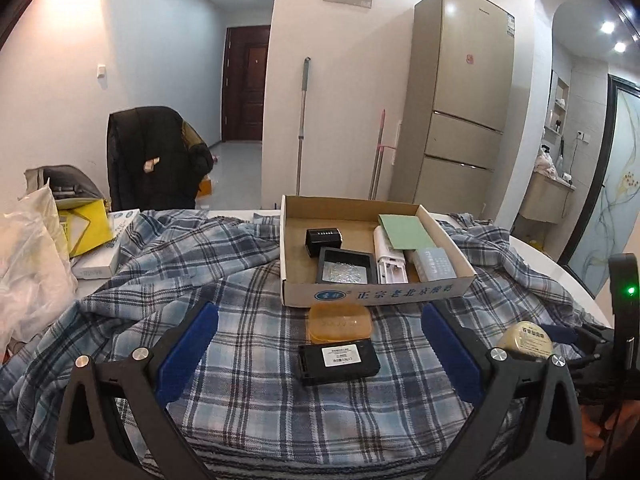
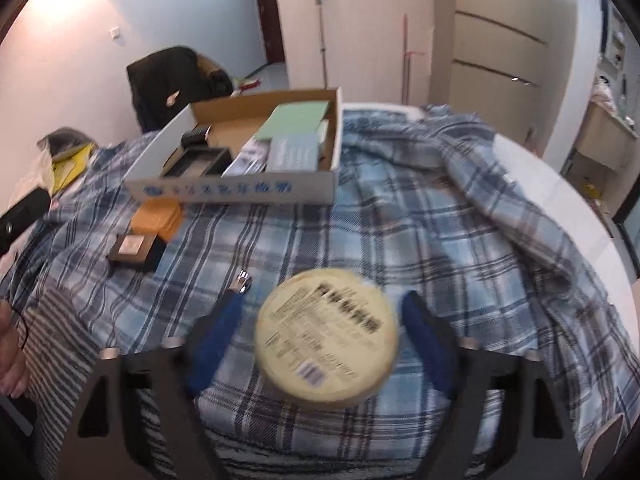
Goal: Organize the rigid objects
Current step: 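Grasp the black labelled case with the left gripper while the right holds the tin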
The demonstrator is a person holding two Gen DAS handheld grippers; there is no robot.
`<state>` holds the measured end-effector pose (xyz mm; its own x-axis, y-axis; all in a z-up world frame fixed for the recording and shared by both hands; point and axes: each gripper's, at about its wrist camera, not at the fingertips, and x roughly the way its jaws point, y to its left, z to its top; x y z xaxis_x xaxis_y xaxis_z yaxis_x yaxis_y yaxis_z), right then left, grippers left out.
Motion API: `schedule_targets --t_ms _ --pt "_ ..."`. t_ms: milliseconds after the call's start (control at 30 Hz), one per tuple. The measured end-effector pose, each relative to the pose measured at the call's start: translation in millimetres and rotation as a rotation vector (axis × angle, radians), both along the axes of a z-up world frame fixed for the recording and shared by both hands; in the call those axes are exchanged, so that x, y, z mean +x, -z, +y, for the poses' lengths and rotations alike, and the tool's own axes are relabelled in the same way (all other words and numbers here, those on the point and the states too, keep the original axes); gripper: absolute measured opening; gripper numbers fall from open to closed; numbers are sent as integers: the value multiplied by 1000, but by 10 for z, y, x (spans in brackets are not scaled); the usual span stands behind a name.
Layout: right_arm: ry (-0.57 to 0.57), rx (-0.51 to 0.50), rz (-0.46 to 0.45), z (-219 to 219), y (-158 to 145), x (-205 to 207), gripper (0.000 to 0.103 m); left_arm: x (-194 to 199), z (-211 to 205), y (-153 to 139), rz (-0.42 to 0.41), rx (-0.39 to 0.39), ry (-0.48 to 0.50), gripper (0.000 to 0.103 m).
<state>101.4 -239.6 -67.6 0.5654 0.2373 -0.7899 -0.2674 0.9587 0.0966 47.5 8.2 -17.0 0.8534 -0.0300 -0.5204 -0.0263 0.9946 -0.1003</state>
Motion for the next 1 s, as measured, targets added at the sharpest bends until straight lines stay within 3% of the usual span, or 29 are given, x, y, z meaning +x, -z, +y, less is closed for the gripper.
schedule_targets --t_ms 133,200,233,400,567,667,800,1000 --pt "21 -16 36 -15 69 48 87 13 -75 58 18 35 13 103" --pt "41 -42 41 -17 89 46 74 46 -135 71 40 48 52 103" --pt "57 -61 33 -15 88 41 74 79 -164 82 64 52 70 103" --pt "114 -11 -116 -155 -131 -141 74 345 -207 185 219 52 149 103" --pt "143 -7 -164 -212 -218 -183 74 576 -191 319 361 -39 173 101" --pt "127 -24 -148 -168 -199 -170 74 679 -144 361 395 -75 167 92" --pt "115 -27 -136 -152 -166 -154 74 810 -6 398 438 -143 127 92" --pt "101 -27 -129 -138 -151 -159 74 851 -102 532 478 -118 148 90"
